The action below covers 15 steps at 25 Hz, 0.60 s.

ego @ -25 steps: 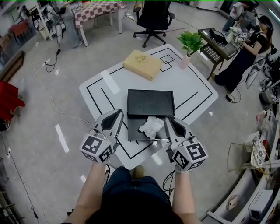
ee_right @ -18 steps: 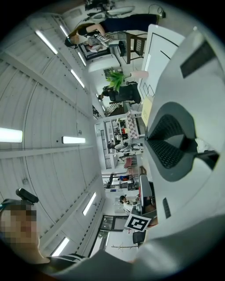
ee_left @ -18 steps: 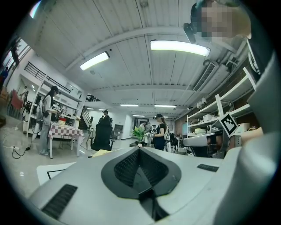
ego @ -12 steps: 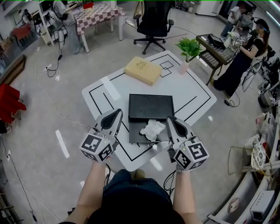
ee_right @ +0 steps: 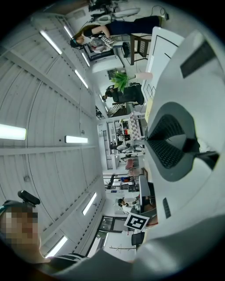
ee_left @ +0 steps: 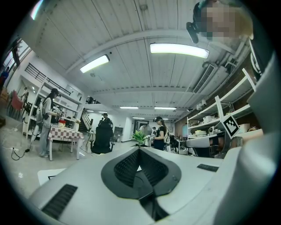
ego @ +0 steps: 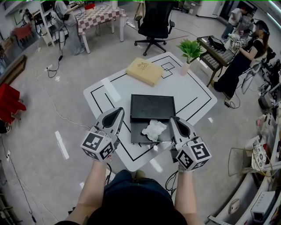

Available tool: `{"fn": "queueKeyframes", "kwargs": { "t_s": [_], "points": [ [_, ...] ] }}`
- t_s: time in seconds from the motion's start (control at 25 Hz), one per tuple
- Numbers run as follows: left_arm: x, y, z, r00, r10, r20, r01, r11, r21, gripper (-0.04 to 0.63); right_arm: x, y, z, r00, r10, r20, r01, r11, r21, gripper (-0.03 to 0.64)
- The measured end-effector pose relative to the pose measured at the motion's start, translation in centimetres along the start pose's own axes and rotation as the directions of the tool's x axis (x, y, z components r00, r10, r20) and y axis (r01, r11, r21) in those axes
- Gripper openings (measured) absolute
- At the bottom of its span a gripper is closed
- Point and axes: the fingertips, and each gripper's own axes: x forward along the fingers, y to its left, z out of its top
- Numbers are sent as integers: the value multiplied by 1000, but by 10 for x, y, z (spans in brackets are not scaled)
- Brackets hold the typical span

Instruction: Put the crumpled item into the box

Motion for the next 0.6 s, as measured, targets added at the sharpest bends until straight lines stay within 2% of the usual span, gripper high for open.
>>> {"fn": "queueKeyframes", "kwargs": {
  "t_s": [0.6],
  "points": [
    [-4,4,-12,1000,17,-22,-17,1000,-12,2,3,0,-9,1000,15,-26,-15,1000,-5,5]
  ]
}}
